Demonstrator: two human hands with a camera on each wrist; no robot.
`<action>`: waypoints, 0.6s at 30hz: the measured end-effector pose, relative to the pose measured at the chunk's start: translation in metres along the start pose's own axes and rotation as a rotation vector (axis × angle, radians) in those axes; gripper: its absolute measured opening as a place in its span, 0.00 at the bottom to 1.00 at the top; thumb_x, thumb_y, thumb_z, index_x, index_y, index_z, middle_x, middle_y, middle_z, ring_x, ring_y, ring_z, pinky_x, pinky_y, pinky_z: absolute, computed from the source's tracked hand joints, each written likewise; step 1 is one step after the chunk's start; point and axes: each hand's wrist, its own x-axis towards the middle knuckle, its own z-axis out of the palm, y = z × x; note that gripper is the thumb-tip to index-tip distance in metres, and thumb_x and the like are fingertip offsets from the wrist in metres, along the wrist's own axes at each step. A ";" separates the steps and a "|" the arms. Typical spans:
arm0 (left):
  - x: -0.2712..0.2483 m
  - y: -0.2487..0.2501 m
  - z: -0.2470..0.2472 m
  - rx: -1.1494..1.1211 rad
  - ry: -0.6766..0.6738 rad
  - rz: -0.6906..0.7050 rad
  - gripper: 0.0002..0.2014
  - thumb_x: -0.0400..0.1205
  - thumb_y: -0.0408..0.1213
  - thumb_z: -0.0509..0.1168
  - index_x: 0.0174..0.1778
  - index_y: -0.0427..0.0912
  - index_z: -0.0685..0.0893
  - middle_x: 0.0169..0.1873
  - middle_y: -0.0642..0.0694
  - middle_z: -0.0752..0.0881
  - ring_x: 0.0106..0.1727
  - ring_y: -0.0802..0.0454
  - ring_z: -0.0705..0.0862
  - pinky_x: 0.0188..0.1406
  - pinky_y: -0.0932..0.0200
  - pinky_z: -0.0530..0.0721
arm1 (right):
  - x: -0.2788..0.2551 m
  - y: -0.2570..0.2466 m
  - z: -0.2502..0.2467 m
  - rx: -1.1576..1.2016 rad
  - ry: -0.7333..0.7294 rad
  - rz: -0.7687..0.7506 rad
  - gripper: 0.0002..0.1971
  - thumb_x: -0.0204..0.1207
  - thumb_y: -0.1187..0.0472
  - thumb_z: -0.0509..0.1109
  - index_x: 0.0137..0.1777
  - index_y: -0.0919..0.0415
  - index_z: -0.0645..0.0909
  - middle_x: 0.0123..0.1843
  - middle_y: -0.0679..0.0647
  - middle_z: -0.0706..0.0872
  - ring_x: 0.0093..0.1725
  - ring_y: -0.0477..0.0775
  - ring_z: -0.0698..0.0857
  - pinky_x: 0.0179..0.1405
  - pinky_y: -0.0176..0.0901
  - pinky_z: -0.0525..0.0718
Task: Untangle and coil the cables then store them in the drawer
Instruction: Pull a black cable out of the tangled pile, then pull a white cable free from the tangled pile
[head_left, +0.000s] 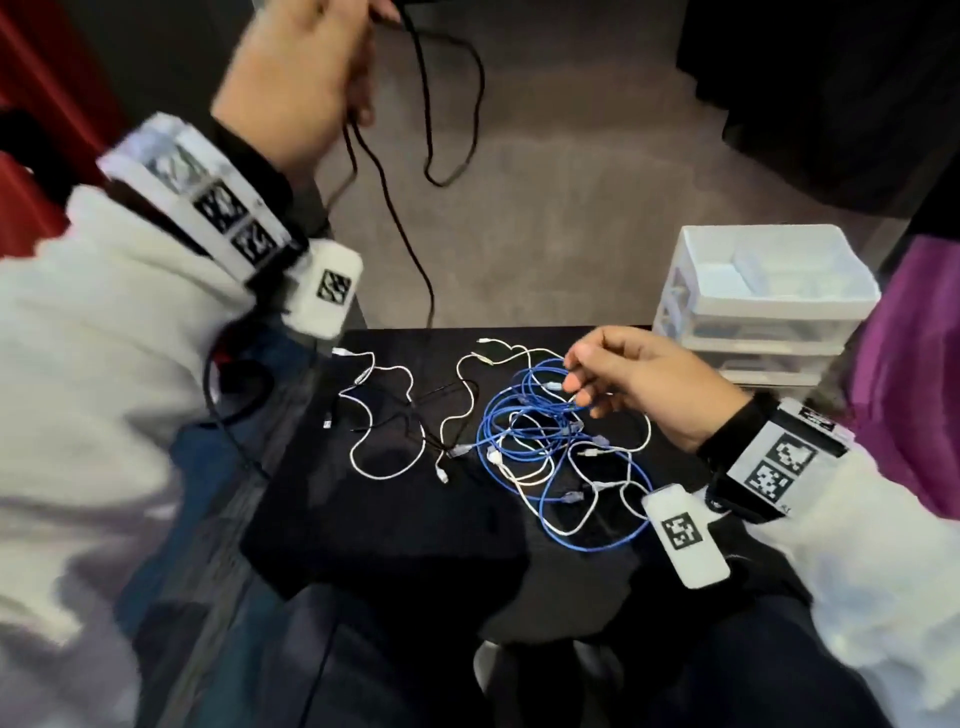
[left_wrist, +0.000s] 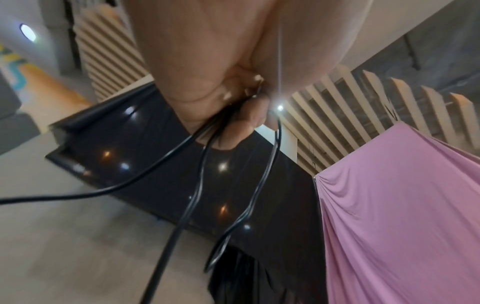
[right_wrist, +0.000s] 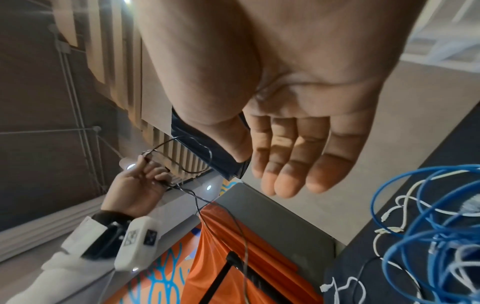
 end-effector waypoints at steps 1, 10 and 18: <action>0.012 -0.002 -0.009 0.103 0.024 -0.011 0.12 0.83 0.53 0.59 0.39 0.62 0.87 0.28 0.60 0.76 0.31 0.58 0.73 0.38 0.50 0.80 | 0.000 0.004 -0.001 0.002 -0.001 0.007 0.10 0.91 0.61 0.64 0.52 0.65 0.83 0.44 0.61 0.89 0.36 0.51 0.84 0.36 0.44 0.82; -0.022 -0.082 0.005 0.260 -0.015 -0.058 0.11 0.92 0.44 0.55 0.51 0.52 0.83 0.37 0.55 0.82 0.37 0.60 0.81 0.43 0.62 0.81 | -0.004 0.051 -0.004 -0.005 -0.021 0.116 0.10 0.91 0.60 0.65 0.52 0.65 0.83 0.41 0.58 0.88 0.34 0.48 0.84 0.34 0.40 0.81; -0.201 -0.222 0.071 0.456 -0.301 -0.756 0.10 0.88 0.41 0.64 0.48 0.54 0.90 0.46 0.47 0.91 0.55 0.47 0.88 0.48 0.61 0.76 | -0.006 0.110 -0.017 -0.442 0.106 0.139 0.12 0.87 0.55 0.69 0.45 0.63 0.83 0.36 0.52 0.90 0.31 0.48 0.84 0.39 0.45 0.86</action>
